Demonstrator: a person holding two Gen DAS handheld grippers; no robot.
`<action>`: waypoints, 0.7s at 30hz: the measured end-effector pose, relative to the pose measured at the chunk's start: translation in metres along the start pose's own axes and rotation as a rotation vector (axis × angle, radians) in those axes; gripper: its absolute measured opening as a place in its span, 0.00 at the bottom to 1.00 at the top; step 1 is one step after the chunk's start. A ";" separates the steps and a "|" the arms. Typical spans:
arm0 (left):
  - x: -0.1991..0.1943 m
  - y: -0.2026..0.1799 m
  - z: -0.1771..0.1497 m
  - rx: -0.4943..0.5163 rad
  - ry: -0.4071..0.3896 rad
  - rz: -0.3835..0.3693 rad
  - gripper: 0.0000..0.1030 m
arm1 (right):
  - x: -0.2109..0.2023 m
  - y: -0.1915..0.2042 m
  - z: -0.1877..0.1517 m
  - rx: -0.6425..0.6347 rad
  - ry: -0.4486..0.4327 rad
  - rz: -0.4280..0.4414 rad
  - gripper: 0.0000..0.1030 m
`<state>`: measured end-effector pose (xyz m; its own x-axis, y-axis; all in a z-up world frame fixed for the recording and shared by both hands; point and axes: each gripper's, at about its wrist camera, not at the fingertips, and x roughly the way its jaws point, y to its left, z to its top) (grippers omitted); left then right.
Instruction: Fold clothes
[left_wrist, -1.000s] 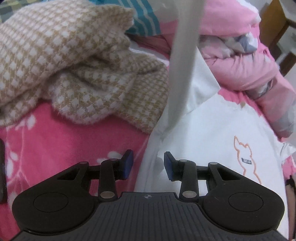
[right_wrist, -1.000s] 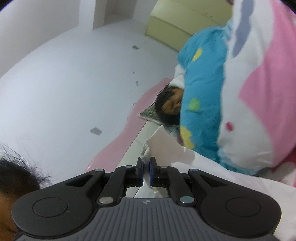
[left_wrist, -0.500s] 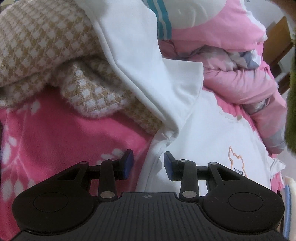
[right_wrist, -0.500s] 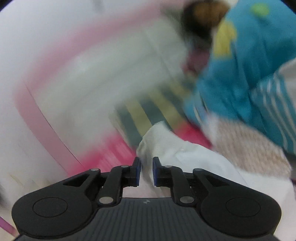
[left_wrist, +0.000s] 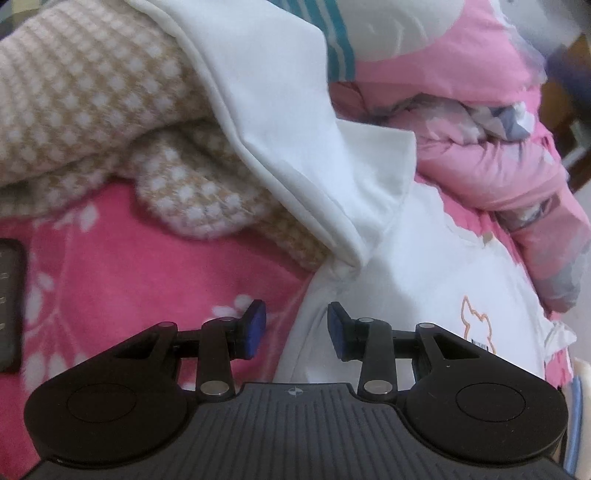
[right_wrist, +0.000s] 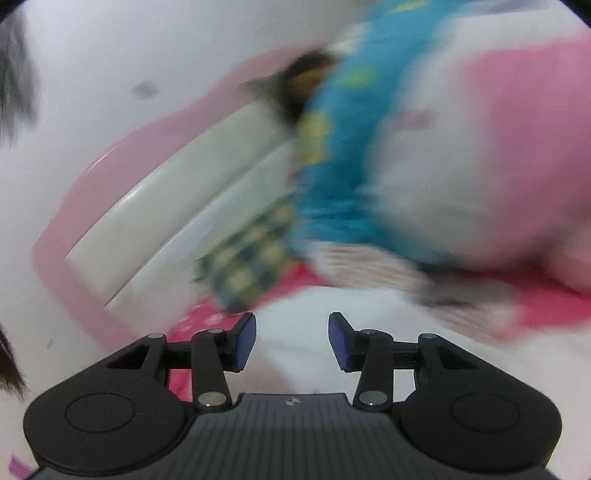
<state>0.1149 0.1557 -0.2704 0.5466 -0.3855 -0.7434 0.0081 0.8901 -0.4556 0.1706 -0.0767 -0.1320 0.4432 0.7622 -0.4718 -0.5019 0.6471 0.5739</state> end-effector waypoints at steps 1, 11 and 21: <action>-0.004 -0.001 0.000 -0.007 -0.007 0.014 0.37 | -0.024 -0.022 -0.008 0.049 -0.006 -0.051 0.45; -0.041 -0.064 0.001 0.050 -0.076 0.093 0.39 | -0.233 -0.170 -0.089 0.416 -0.015 -0.483 0.44; 0.017 -0.216 -0.010 0.233 -0.021 -0.032 0.39 | -0.341 -0.267 -0.076 0.426 -0.079 -0.701 0.41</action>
<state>0.1136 -0.0452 -0.1895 0.5602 -0.4117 -0.7188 0.2173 0.9104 -0.3521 0.0968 -0.5080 -0.1757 0.6076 0.1697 -0.7759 0.2286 0.8982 0.3755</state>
